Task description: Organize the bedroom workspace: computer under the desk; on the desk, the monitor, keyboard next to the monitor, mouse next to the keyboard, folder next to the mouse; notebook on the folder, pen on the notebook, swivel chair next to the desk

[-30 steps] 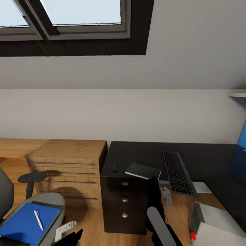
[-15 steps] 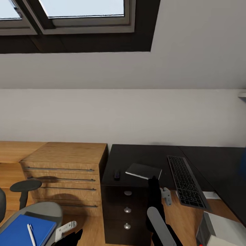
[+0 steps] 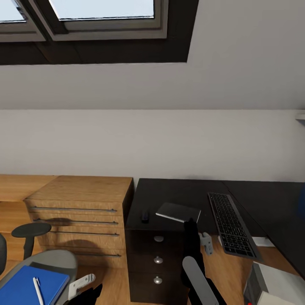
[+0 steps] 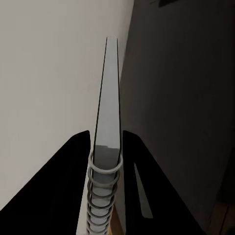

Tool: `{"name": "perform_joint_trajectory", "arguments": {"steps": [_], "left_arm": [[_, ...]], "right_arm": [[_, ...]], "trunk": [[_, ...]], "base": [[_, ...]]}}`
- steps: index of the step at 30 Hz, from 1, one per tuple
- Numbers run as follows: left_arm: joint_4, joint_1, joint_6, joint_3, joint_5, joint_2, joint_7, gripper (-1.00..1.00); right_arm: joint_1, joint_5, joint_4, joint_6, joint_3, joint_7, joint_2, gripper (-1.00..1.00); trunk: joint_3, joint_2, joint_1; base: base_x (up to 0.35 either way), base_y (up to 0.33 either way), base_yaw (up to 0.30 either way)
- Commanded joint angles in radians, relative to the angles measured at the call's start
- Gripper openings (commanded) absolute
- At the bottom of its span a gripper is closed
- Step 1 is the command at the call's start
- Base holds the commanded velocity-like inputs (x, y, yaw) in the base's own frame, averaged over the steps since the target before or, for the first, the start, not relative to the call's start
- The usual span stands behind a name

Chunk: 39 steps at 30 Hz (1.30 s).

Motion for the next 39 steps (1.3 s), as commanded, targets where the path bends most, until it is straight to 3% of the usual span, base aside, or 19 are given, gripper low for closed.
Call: {"name": "perform_joint_trajectory", "arguments": {"steps": [1, 39], "left_arm": [[-0.002, 0.000, 0.002, -0.003, 0.010, 0.001, 0.010, 1.00], [-0.002, 0.000, 0.001, -0.004, 0.010, 0.001, 0.012, 1.00]], "right_arm": [[-0.001, -0.002, -0.001, -0.005, 0.002, -0.003, 0.000, -1.00], [-0.001, -0.002, -0.002, -0.007, 0.000, -0.003, 0.000, -1.00]], "trunk": [[-0.004, -0.008, 0.004], [-0.123, -0.274, 0.150]], "base": [[0.000, 0.000, 0.000], [0.000, 0.000, 0.000]]}}
